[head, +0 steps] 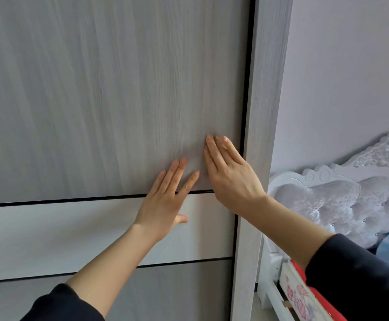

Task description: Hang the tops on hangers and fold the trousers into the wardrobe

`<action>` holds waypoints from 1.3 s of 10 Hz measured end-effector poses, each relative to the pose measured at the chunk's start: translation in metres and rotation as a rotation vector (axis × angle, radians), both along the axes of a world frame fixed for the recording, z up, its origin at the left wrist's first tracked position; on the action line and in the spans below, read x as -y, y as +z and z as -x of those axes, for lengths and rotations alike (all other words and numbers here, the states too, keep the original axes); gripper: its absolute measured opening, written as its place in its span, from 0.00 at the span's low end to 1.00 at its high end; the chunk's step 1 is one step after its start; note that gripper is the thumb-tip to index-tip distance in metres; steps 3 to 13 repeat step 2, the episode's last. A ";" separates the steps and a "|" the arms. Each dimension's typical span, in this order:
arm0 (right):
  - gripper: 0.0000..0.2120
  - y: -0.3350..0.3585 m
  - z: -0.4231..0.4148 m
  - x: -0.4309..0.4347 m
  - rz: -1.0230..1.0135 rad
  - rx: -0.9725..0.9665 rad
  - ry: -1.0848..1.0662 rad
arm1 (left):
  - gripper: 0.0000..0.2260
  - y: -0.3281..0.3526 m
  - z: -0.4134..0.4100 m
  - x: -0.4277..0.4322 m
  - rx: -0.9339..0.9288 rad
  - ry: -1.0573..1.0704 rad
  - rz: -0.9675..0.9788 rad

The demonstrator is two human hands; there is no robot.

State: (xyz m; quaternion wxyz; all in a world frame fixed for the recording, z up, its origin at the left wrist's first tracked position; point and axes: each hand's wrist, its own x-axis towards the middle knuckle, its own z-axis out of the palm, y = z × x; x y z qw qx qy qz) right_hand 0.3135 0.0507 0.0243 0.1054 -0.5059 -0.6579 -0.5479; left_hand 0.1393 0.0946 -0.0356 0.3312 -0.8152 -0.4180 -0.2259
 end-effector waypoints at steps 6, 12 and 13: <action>0.25 0.004 0.000 0.008 0.102 -0.217 0.107 | 0.57 -0.003 0.001 -0.001 0.009 -0.013 0.024; 0.25 0.004 0.000 0.008 0.102 -0.217 0.107 | 0.57 -0.003 0.001 -0.001 0.009 -0.013 0.024; 0.25 0.004 0.000 0.008 0.102 -0.217 0.107 | 0.57 -0.003 0.001 -0.001 0.009 -0.013 0.024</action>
